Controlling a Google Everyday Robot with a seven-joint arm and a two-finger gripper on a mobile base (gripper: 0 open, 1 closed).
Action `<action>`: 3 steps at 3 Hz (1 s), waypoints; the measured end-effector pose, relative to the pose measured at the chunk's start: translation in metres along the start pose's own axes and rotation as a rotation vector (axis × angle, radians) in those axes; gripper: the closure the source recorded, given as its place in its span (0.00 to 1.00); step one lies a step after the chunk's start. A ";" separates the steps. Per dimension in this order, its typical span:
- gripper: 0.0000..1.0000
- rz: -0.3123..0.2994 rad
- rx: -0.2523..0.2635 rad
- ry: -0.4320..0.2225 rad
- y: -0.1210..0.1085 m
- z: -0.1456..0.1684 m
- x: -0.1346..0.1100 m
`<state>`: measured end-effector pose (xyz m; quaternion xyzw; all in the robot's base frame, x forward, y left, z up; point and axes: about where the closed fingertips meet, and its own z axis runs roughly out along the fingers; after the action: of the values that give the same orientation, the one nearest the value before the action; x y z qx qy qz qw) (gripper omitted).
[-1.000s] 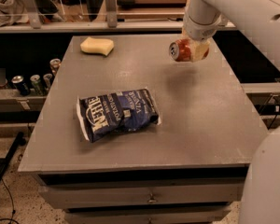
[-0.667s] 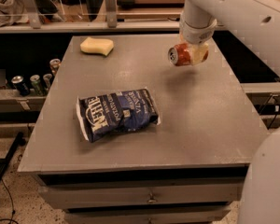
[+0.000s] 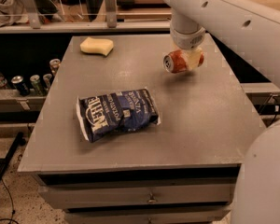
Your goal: Knock coke can over
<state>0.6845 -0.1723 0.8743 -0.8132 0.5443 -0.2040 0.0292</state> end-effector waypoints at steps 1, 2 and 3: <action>0.35 -0.024 -0.025 0.007 0.002 0.002 -0.008; 0.11 -0.036 -0.036 0.006 0.002 0.003 -0.013; 0.00 -0.038 -0.038 0.004 0.001 0.003 -0.016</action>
Offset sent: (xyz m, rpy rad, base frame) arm -0.0071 0.0165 -0.0063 -0.0386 0.0492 0.0289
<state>0.6799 -0.1585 0.8662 -0.8235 0.5324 -0.1958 0.0086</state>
